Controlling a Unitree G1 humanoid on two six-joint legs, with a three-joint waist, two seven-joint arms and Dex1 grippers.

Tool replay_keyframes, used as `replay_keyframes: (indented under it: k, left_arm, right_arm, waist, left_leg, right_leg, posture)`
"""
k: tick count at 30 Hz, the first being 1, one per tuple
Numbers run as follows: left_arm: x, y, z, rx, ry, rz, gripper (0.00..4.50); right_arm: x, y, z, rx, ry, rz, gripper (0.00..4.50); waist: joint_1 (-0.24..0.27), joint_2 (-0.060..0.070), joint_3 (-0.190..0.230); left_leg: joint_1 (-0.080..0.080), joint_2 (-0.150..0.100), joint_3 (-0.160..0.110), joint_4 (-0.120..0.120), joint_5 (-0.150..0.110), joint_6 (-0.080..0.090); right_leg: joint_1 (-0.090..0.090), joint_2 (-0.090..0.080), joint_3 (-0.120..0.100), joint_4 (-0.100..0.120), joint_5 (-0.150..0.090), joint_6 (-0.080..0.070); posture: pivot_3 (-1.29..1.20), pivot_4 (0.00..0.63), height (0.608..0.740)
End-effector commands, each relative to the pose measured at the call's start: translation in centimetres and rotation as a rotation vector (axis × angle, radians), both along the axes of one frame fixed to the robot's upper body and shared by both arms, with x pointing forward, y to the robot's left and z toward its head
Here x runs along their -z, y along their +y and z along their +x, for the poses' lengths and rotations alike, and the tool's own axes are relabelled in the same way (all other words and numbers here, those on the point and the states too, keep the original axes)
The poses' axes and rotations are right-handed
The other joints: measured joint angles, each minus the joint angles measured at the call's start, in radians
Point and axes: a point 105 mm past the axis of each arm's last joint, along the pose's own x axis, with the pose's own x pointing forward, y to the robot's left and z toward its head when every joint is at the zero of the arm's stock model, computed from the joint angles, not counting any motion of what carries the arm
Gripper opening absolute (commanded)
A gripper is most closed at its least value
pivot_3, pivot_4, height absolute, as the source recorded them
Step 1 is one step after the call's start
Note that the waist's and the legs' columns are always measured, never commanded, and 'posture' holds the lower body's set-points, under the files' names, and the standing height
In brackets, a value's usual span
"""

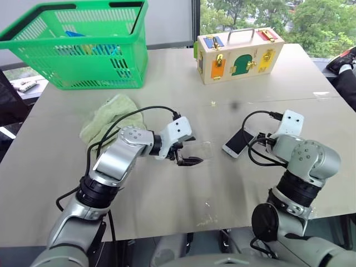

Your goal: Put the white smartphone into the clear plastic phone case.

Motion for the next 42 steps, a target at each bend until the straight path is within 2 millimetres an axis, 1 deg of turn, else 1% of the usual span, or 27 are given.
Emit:
replay_keyframes:
  k: [1, 2, 3, 6, 10, 13, 15, 20, 22, 25, 29, 33, 35, 38, 40, 42]
  left_arm:
    - [-1.1, -0.2, -0.2, 0.006, -0.041, -0.009, 4.24]
    - [-1.1, -0.3, -0.2, 0.005, -0.041, -0.011, 4.24]
    - [-1.0, -0.4, -0.3, 0.003, -0.04, -0.013, 4.24]
    - [-0.9, -0.4, -0.4, -0.001, -0.039, -0.016, 4.24]
    - [-0.9, -0.5, -0.3, -0.018, -0.031, -0.037, 4.24]
    - [-0.8, -0.4, -0.1, -0.027, -0.023, -0.051, 4.24]
    - [-0.9, -0.3, 0.2, -0.042, -0.017, -0.071, 4.24]
    - [-1.3, -0.6, 0.6, -0.057, -0.025, -0.106, 4.24]
    - [-1.3, -0.7, 0.6, -0.066, -0.027, -0.118, 4.24]
    - [-1.4, -0.7, 0.7, -0.092, -0.036, -0.141, 4.24]
    - [-1.6, -0.3, 1.4, -0.153, -0.05, -0.172, 4.24]
    - [-1.7, 0.5, 1.9, -0.199, -0.066, -0.165, 4.24]
    - [-1.6, 1.1, 2.0, -0.219, -0.065, -0.154, 4.24]
    - [-1.4, 1.7, 1.9, -0.236, -0.064, -0.146, 4.24]
    - [-1.3, 2.1, 1.7, -0.244, -0.062, -0.144, 4.24]
    - [-1.2, 2.4, 1.4, -0.241, -0.058, -0.146, 4.24]
  right_arm:
    - [-1.7, 7.8, 1.3, -0.281, -0.092, 0.236, 3.9]
    - [-1.8, 7.9, 1.3, -0.314, -0.111, 0.256, 4.29]
    - [-1.9, 7.9, 1.2, -0.328, -0.122, 0.271, 4.46]
    - [-2.0, 7.8, 1.2, -0.33, -0.135, 0.279, 4.46]
    - [-2.6, 8.6, 1.1, -0.401, -0.164, 0.293, 4.46]
    - [-2.8, 8.7, 1.0, -0.475, -0.17, 0.203, 4.46]
    - [-3.2, 9.0, 0.8, -0.529, -0.188, 0.154, 4.46]
    - [-4.5, 9.5, 0.3, -0.624, -0.254, 0.08, 4.46]
    - [-5.0, 9.7, 0.0, -0.652, -0.28, 0.074, 4.46]
    - [-6.0, 9.9, -0.1, -0.715, -0.354, 0.02, 4.46]
    - [-6.5, 10.0, -0.1, -0.816, -0.388, -0.077, 4.46]
    - [-6.3, 10.4, -0.2, -0.975, -0.395, -0.243, 4.46]
    - [-5.4, 10.6, 0.0, -1.054, -0.364, -0.329, 4.46]
    - [-4.6, 10.5, 0.9, -1.069, -0.328, -0.361, 4.46]
    - [-4.5, 10.8, 1.9, -1.065, -0.317, -0.364, 4.46]
    - [-4.4, 11.1, 2.3, -1.07, -0.308, -0.369, 4.46]
  waist:
    - [-0.004, -0.001, -0.001]
    - [-0.007, -0.001, -0.001]
    - [-0.015, -0.002, -0.001]
    - [-0.037, -0.002, -0.001]
    - [-0.05, -0.001, -0.001]
    - [-0.053, -0.001, -0.001]
    - [-0.051, -0.001, -0.001]
    - [-0.028, -0.001, -0.001]
    - [-0.023, -0.001, -0.001]
    - [-0.023, -0.001, -0.001]
    - [-0.024, -0.001, -0.001]
    - [-0.024, -0.001, 0.0]
    - [-0.025, -0.001, 0.0]
    - [-0.026, -0.002, 0.0]
    - [-0.026, -0.002, 0.0]
    - [-0.024, -0.002, 0.0]
  left_leg:
    - [0.0, 0.0, 0.0, 0.0, 0.0, 0.001]
    - [0.0, 0.0, 0.0, 0.0, -0.001, 0.002]
    - [0.0, 0.001, 0.0, 0.0, -0.001, 0.002]
    - [0.001, 0.003, 0.004, 0.0, -0.002, 0.003]
    - [0.002, 0.005, 0.006, -0.002, -0.001, 0.002]
    - [0.002, 0.005, 0.009, -0.003, -0.001, 0.002]
    - [0.0, 0.005, 0.01, -0.003, -0.001, 0.002]
    - [-0.001, 0.004, 0.011, -0.003, -0.001, 0.002]
    - [-0.002, 0.004, 0.01, -0.003, -0.001, 0.002]
    - [-0.002, 0.004, 0.01, -0.003, -0.001, 0.002]
    - [-0.002, 0.004, 0.01, -0.003, -0.001, 0.002]
    - [-0.002, 0.004, 0.01, -0.003, -0.001, 0.002]
    - [-0.002, 0.004, 0.01, -0.003, -0.001, 0.002]
    - [-0.002, 0.004, 0.011, -0.003, -0.001, 0.002]
    - [-0.002, 0.004, 0.011, -0.003, -0.001, 0.002]
    - [-0.002, 0.004, 0.011, -0.003, -0.001, 0.002]
  right_leg:
    - [0.0, 0.0, 0.0, 0.0, 0.0, 0.0]
    - [0.0, 0.0, 0.0, 0.0, 0.0, 0.0]
    - [0.0, 0.001, 0.0, 0.0, 0.0, 0.0]
    - [0.0, 0.002, 0.004, 0.001, 0.0, 0.0]
    - [-0.004, 0.002, 0.009, 0.004, 0.001, -0.002]
    - [-0.007, 0.002, 0.012, 0.006, 0.0, -0.002]
    - [-0.01, 0.002, 0.014, 0.007, 0.0, -0.002]
    - [-0.01, 0.004, 0.013, 0.006, 0.0, -0.002]
    - [-0.01, 0.004, 0.013, 0.005, 0.0, -0.002]
    - [-0.01, 0.003, 0.013, 0.005, 0.0, -0.002]
    - [-0.01, 0.003, 0.013, 0.005, 0.0, -0.002]
    - [-0.01, 0.003, 0.012, 0.005, 0.0, -0.002]
    - [-0.01, 0.003, 0.012, 0.005, 0.0, -0.002]
    - [-0.01, 0.002, 0.012, 0.004, 0.0, -0.001]
    - [-0.01, 0.002, 0.012, 0.004, 0.0, -0.002]
    - [-0.01, 0.002, 0.012, 0.004, 0.0, -0.002]
  posture:
    - [0.0, 0.15, 0.74]
    - [0.0, 0.15, 0.74]
    - [0.0, 0.15, 0.74]
    - [0.0, 0.15, 0.74]
    - [0.0, 0.15, 0.74]
    - [0.0, 0.15, 0.74]
    - [0.0, 0.15, 0.74]
    - [0.0, 0.15, 0.74]
    - [0.0, 0.15, 0.74]
    - [0.0, 0.15, 0.74]
    - [0.0, 0.15, 0.74]
    - [0.0, 0.15, 0.74]
    - [0.0, 0.15, 0.74]
    - [0.0, 0.15, 0.74]
    - [0.0, 0.15, 0.74]
    - [0.0, 0.15, 0.74]
